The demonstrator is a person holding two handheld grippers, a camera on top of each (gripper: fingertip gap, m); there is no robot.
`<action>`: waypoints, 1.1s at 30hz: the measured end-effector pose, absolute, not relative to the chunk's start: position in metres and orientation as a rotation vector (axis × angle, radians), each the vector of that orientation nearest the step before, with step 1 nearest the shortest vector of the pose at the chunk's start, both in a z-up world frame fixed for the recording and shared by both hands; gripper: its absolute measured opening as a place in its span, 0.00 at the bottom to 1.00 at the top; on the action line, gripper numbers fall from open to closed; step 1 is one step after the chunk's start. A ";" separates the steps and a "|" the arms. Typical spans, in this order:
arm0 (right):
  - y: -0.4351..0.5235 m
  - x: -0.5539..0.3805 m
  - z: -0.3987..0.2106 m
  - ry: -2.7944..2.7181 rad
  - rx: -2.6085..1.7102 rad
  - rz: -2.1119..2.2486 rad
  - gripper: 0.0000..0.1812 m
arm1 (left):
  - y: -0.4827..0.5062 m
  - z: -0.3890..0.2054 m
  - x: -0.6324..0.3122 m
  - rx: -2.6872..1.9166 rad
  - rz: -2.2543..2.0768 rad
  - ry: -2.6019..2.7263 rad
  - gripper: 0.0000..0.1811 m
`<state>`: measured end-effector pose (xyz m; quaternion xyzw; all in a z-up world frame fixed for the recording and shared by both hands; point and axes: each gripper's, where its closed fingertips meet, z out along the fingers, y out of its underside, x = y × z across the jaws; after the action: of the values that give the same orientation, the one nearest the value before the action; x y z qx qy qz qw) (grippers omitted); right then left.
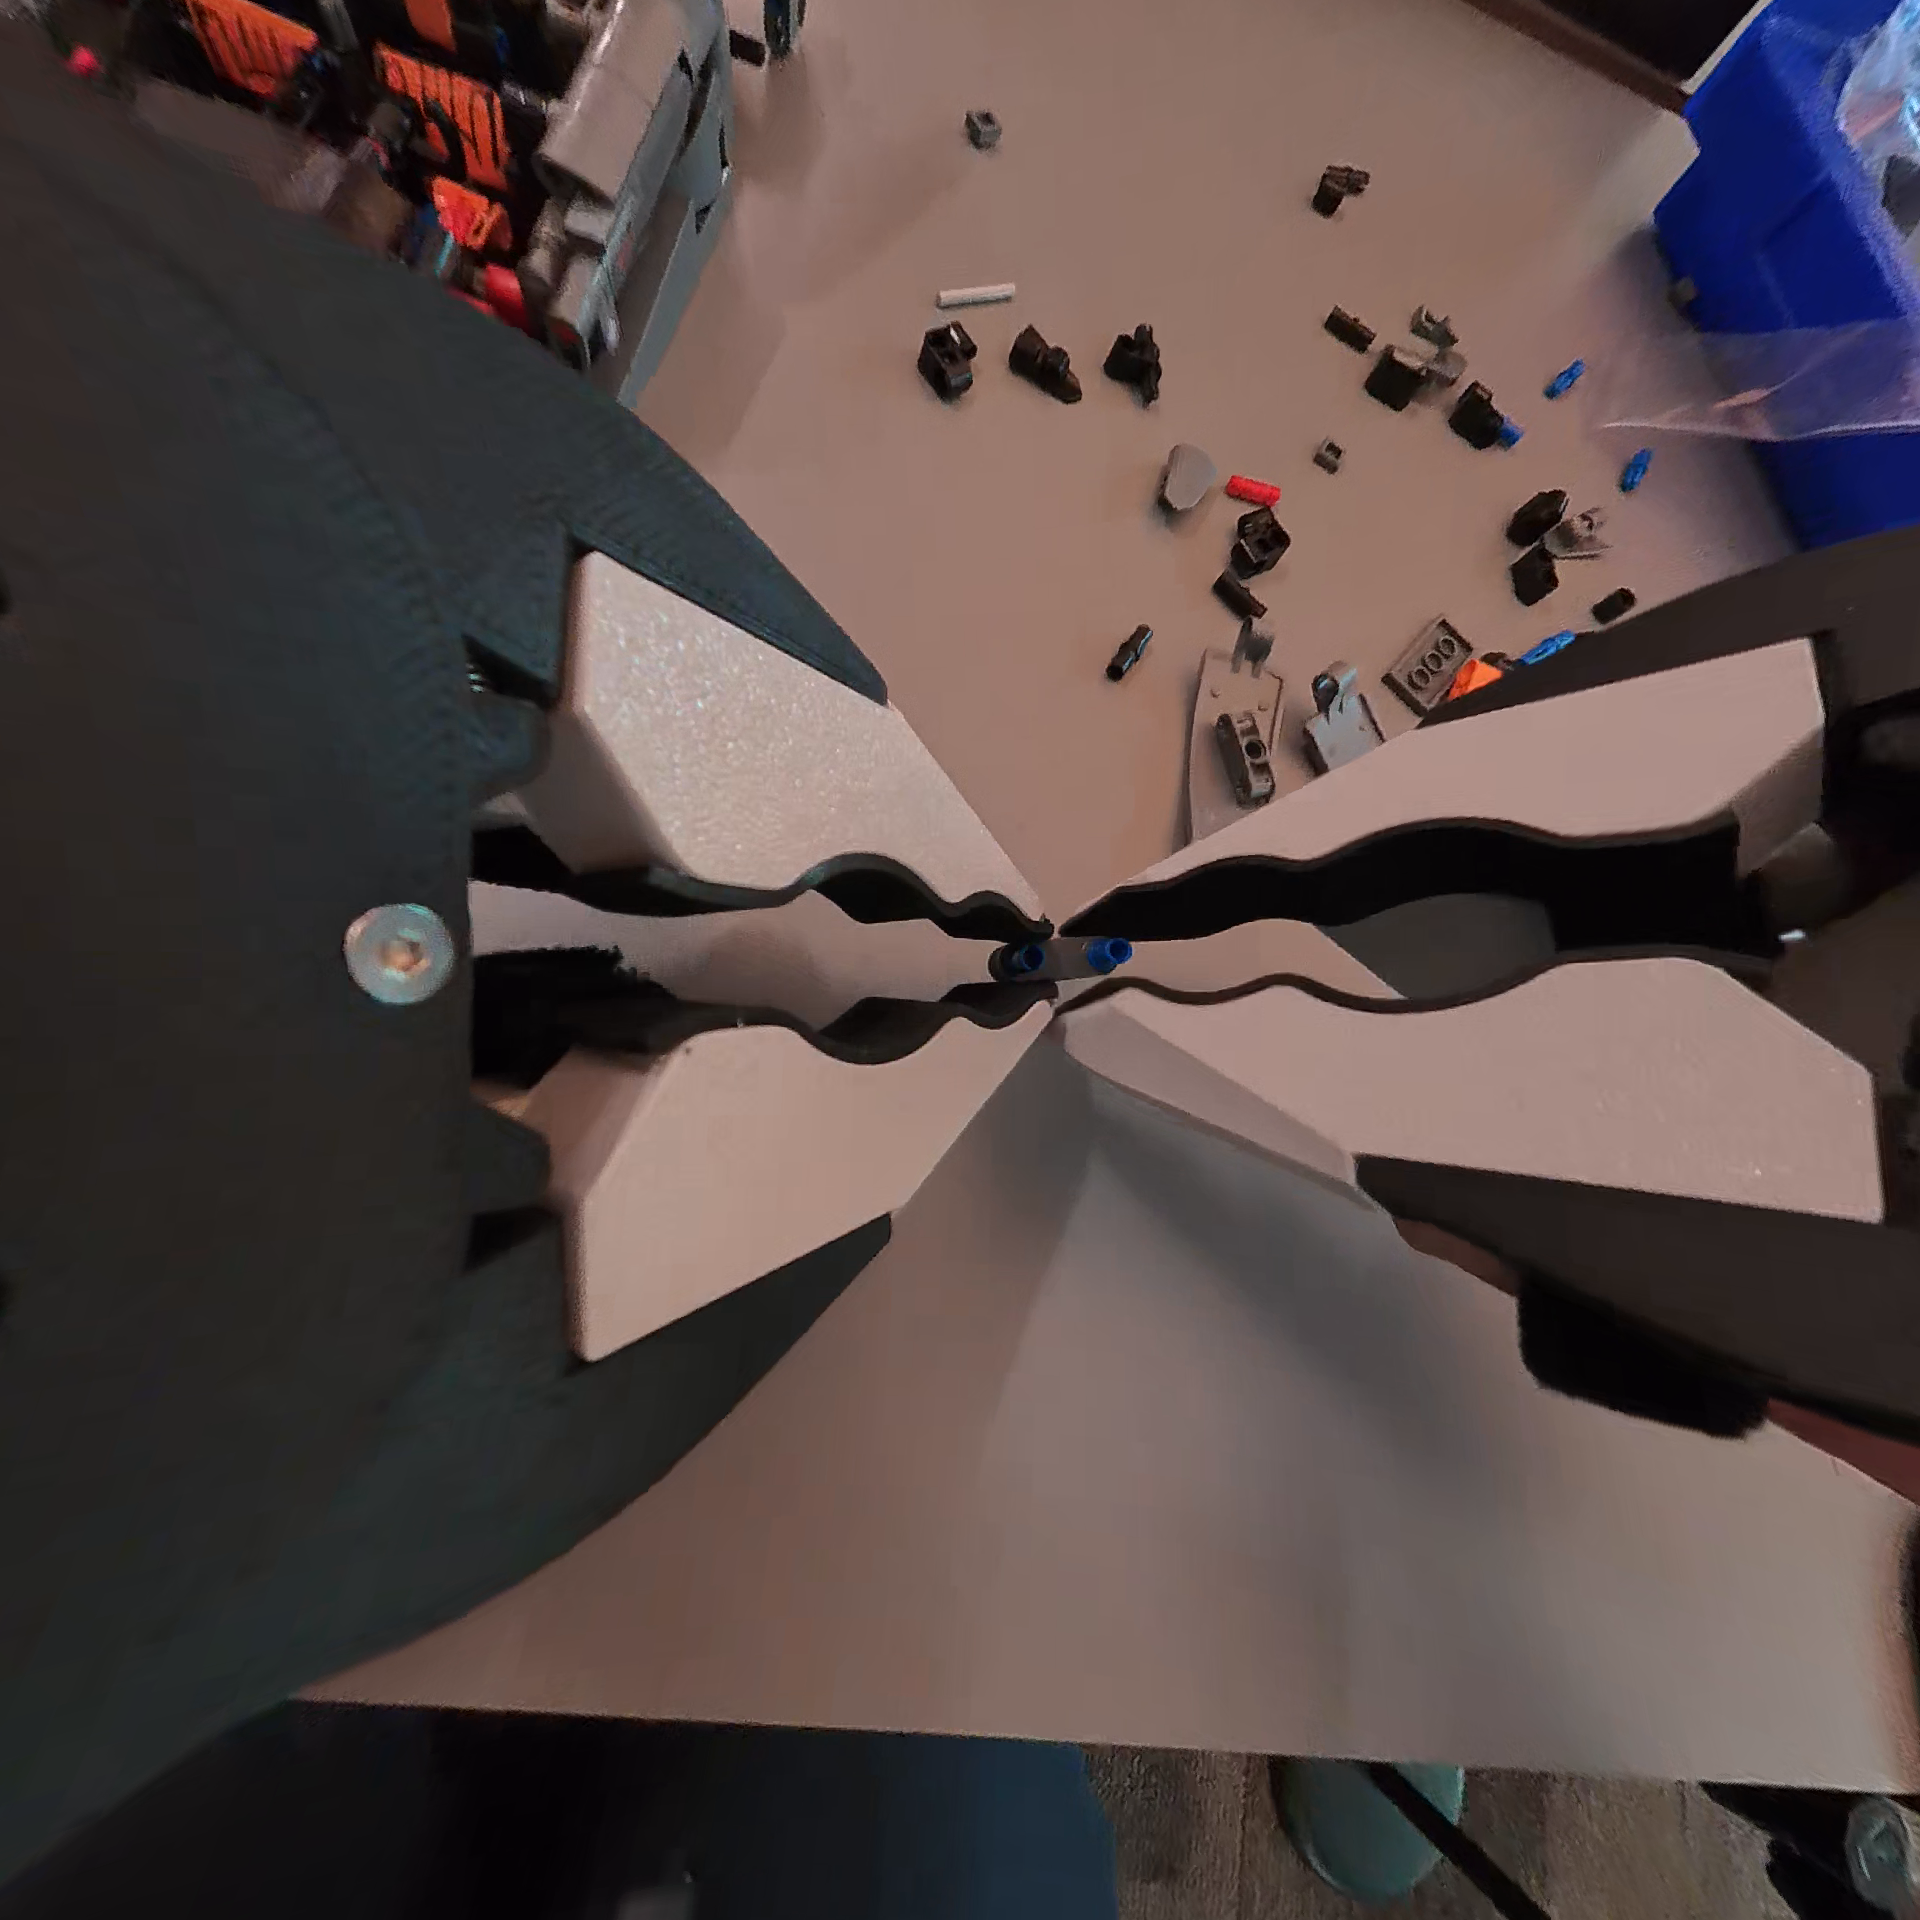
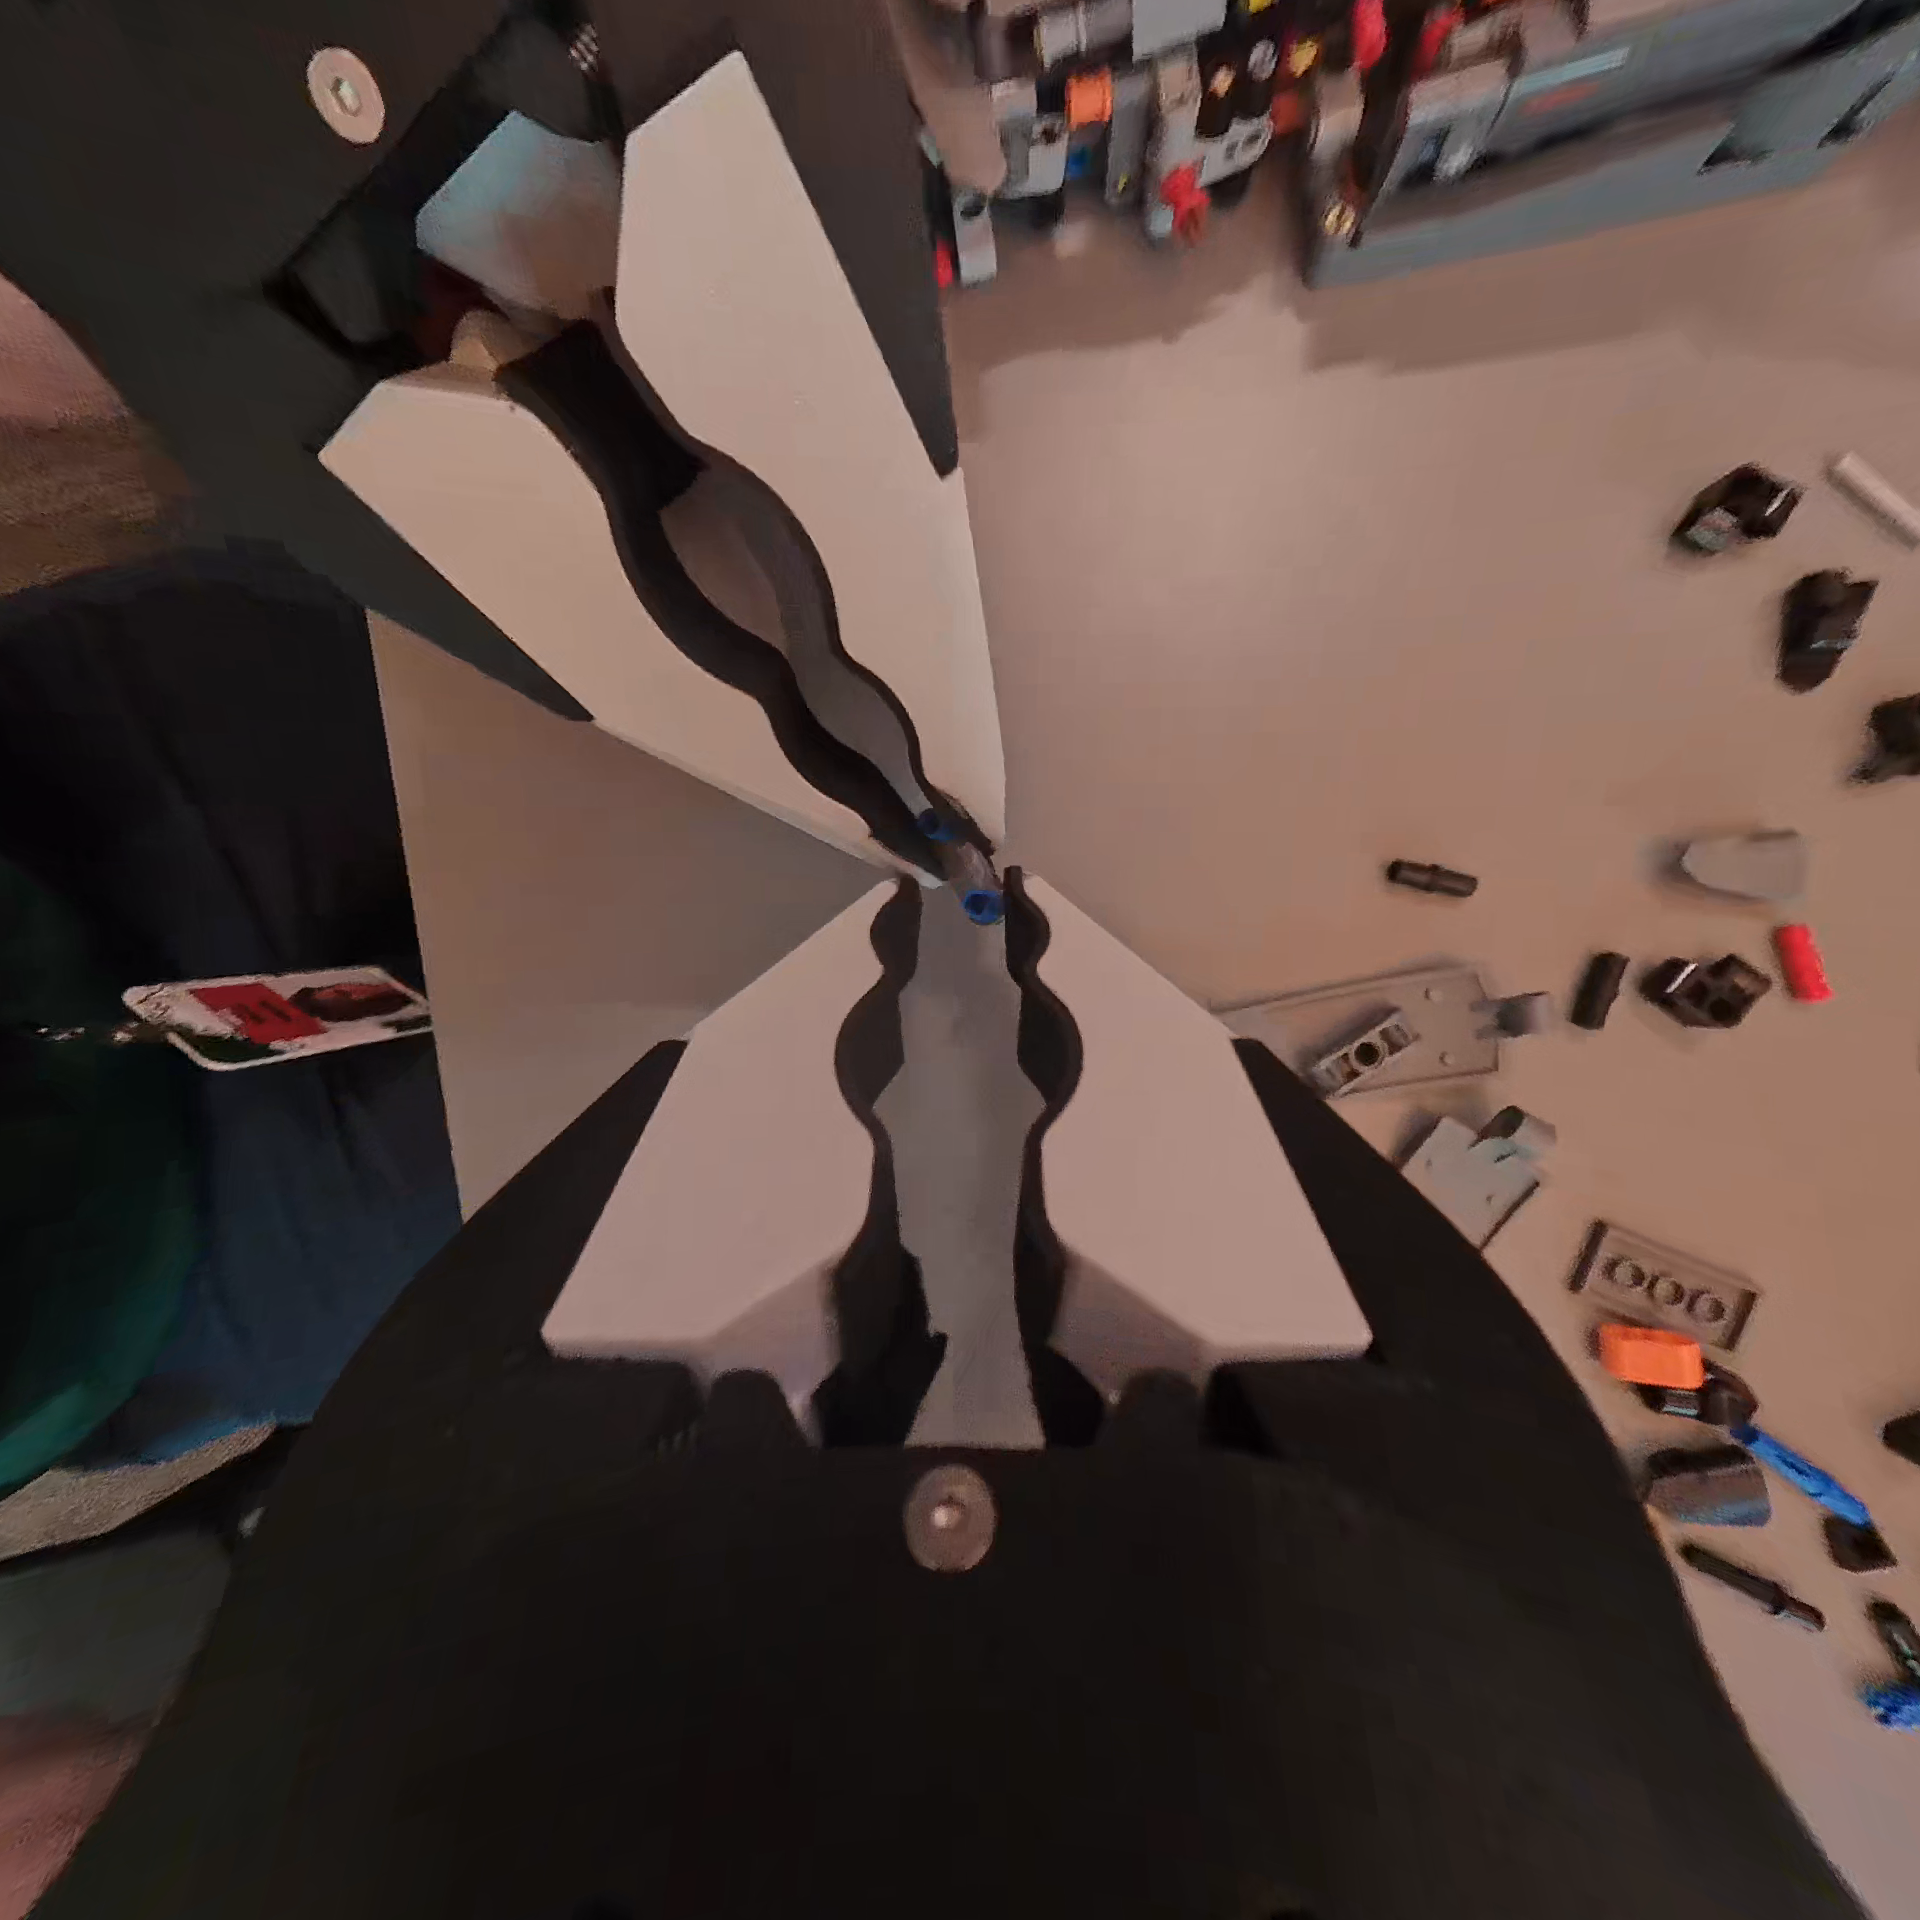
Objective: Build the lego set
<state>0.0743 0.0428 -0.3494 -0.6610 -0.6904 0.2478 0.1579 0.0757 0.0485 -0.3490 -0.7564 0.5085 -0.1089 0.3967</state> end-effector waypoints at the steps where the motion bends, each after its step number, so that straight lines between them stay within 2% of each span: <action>1: 0.044 0.072 -0.347 -1.962 -1.857 0.715 0.07 | 0.050 -0.347 0.073 -1.914 -0.268 1.312 0.03; 3: 0.050 0.069 -0.343 -1.933 -1.796 0.729 0.04 | 0.053 -0.341 0.070 -1.901 -0.264 1.359 0.03; 15: 0.073 0.068 -0.307 -1.666 -1.570 1.066 0.03 | 0.073 -0.305 0.074 -1.695 -0.367 1.304 0.03; 22: 0.078 0.075 -0.275 -1.471 -1.427 1.243 0.09 | 0.074 -0.278 0.079 -1.609 -0.484 1.177 0.03; 26: 0.074 0.078 -0.274 -1.456 -1.406 1.316 0.05 | 0.072 -0.265 0.086 -1.563 -0.527 1.117 0.02; 27: 0.074 0.079 -0.273 -1.457 -1.399 1.324 0.01 | 0.072 -0.260 0.088 -1.549 -0.554 1.090 0.02; 33: 0.064 0.082 -0.261 -1.444 -1.323 1.404 0.00 | 0.067 -0.246 0.103 -1.489 -0.661 1.025 0.03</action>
<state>0.0824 0.0642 -0.2610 -0.5126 -0.5596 0.5440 0.3579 0.1026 0.0666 -0.2460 -0.6348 0.4368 -0.2819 0.5716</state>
